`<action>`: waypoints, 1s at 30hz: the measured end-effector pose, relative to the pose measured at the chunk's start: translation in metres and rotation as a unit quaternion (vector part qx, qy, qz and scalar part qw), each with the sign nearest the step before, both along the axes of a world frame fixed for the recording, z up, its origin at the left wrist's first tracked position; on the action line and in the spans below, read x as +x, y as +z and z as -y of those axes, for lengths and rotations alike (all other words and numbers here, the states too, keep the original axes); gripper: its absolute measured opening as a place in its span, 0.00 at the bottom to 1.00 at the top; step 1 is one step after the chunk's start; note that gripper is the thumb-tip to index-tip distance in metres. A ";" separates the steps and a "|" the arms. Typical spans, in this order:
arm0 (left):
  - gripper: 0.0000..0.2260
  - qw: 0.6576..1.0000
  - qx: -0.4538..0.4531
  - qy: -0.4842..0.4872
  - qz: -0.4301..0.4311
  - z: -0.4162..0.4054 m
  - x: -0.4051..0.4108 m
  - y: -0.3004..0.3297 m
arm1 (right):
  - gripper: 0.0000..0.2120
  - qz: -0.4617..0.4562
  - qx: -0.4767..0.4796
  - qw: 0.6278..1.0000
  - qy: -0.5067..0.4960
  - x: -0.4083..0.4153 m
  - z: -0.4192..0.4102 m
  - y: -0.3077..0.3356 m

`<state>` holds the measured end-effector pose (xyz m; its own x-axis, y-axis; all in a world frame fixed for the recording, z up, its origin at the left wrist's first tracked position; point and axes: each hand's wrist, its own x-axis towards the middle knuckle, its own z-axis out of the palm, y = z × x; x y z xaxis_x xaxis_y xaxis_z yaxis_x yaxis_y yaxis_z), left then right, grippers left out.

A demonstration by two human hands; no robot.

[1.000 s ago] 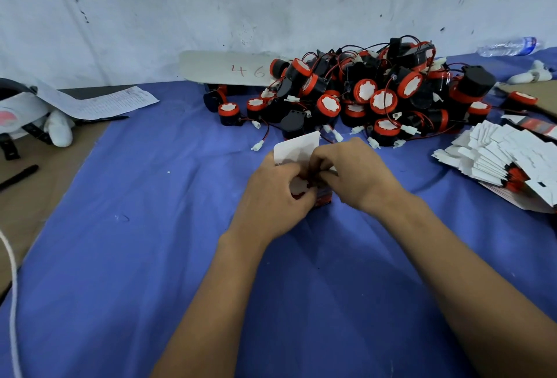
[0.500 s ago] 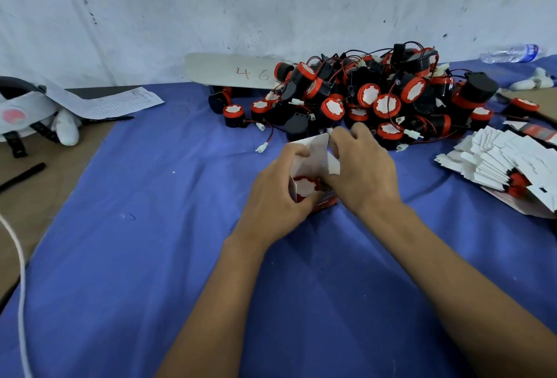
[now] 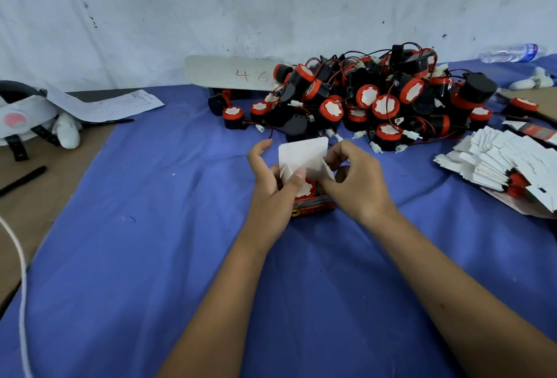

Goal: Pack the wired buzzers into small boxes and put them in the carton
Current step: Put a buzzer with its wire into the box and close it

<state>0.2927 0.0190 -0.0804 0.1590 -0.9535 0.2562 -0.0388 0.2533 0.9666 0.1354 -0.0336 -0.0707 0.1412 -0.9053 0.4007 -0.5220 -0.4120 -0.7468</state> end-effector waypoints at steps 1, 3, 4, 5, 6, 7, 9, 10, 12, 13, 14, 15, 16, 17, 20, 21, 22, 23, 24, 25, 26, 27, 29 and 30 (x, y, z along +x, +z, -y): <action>0.25 1.000 0.012 0.004 -0.006 0.000 0.000 0.000 | 0.12 -0.003 -0.016 1.000 0.010 0.000 -0.001 0.001; 0.23 0.999 0.030 0.019 -0.005 0.002 0.000 -0.001 | 0.10 -0.013 -0.042 0.998 0.040 0.000 -0.004 0.003; 0.22 0.999 0.034 0.028 0.004 0.002 -0.001 -0.001 | 0.10 -0.023 -0.055 0.997 0.055 -0.001 -0.005 0.004; 0.21 0.999 0.038 0.037 0.013 0.004 -0.002 -0.001 | 0.10 -0.033 -0.064 0.995 0.068 -0.002 -0.007 0.005; 0.20 0.998 0.041 0.043 0.020 0.005 -0.002 -0.002 | 0.10 -0.041 -0.067 0.994 0.080 -0.004 -0.008 0.006; 0.19 0.998 0.046 0.042 0.024 0.005 -0.003 -0.002 | 0.10 -0.045 -0.065 0.993 0.091 -0.006 -0.008 0.007; 0.18 0.998 0.053 0.030 0.016 0.005 -0.005 -0.001 | 0.10 -0.052 -0.050 0.991 0.117 -0.012 -0.007 0.009; 0.18 0.998 0.056 0.023 0.009 0.004 -0.006 0.000 | 0.09 -0.055 -0.041 0.989 0.131 -0.015 -0.008 0.009; 0.17 0.998 0.058 0.024 0.002 0.004 -0.006 0.001 | 0.07 -0.047 -0.024 0.986 0.161 -0.019 -0.009 0.009; 0.16 0.998 0.058 0.029 -0.001 0.004 -0.007 0.000 | 0.08 -0.036 -0.017 0.985 0.170 -0.020 -0.011 0.009; 0.15 0.998 0.061 0.036 -0.004 0.004 -0.007 0.000 | 0.10 -0.020 -0.009 0.985 0.172 -0.020 -0.012 0.009; 0.15 0.997 0.066 0.042 -0.008 0.005 -0.007 0.000 | 0.11 -0.009 -0.003 0.986 0.166 -0.019 -0.013 0.008; 0.15 0.996 0.072 0.045 -0.014 0.005 -0.007 0.000 | 0.10 -0.011 0.000 0.988 0.152 -0.017 -0.013 0.008; 0.17 0.996 0.077 0.042 -0.024 0.005 -0.006 0.000 | 0.08 -0.022 -0.002 0.991 0.132 -0.014 -0.013 0.007; 0.24 0.996 0.081 0.021 -0.032 0.003 -0.002 0.002 | 0.03 -0.014 0.008 0.997 0.079 -0.007 -0.014 0.004; 0.25 0.996 0.081 0.014 -0.031 0.004 -0.001 0.002 | 0.04 0.009 0.028 0.997 0.071 -0.006 -0.012 0.003; 0.26 0.996 0.080 0.009 -0.032 0.004 -0.001 0.002 | 0.06 0.033 0.053 0.996 0.064 -0.006 -0.011 0.002; 0.27 0.996 0.080 0.005 -0.033 0.005 0.000 0.002 | 0.08 0.055 0.077 0.994 0.059 -0.006 -0.009 0.001; 0.27 0.996 0.081 0.003 -0.036 0.006 0.000 0.001 | 0.10 0.076 0.097 0.991 0.059 -0.006 -0.006 0.000; 0.27 0.996 0.081 -0.001 -0.040 0.006 0.001 0.001 | 0.12 0.102 0.117 0.986 0.067 -0.006 -0.005 -0.001; 0.26 0.996 0.081 -0.005 -0.044 0.007 0.001 0.000 | 0.13 0.129 0.138 0.979 0.083 -0.007 -0.003 -0.003; 0.26 0.996 0.079 -0.009 -0.047 0.006 0.001 -0.001 | 0.15 0.146 0.152 0.972 0.103 -0.008 -0.003 -0.004; 0.25 0.996 0.073 -0.016 -0.051 0.006 0.001 -0.001 | 0.23 0.135 0.132 0.971 0.149 -0.010 -0.003 -0.005; 0.24 0.996 0.069 -0.013 -0.052 0.006 0.001 -0.001 | 0.25 0.112 0.099 0.975 0.167 -0.010 -0.004 -0.005</action>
